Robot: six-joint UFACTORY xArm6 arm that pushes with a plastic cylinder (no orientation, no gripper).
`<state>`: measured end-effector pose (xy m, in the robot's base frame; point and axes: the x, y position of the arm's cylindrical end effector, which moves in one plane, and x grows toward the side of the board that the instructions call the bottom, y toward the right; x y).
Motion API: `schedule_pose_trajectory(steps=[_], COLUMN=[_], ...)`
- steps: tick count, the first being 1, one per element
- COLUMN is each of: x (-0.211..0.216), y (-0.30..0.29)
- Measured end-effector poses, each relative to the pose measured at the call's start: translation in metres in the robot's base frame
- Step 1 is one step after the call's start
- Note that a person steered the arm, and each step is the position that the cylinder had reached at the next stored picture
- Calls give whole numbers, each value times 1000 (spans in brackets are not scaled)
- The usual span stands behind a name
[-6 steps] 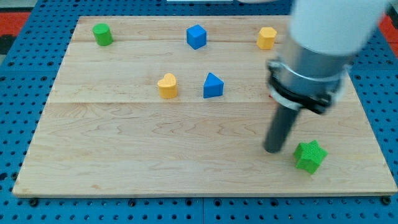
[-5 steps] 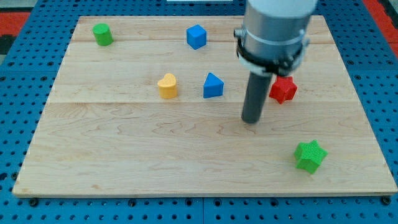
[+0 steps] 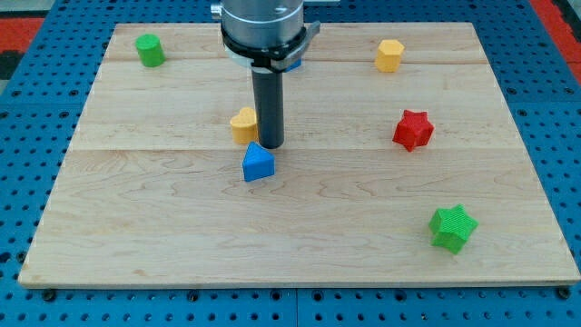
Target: Push the blue triangle parallel to green star
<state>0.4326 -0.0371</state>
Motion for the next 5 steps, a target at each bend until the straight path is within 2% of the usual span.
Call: schedule_pose_trajectory(steps=[2,3,5], x=[88,102,80], y=[-9,6,18])
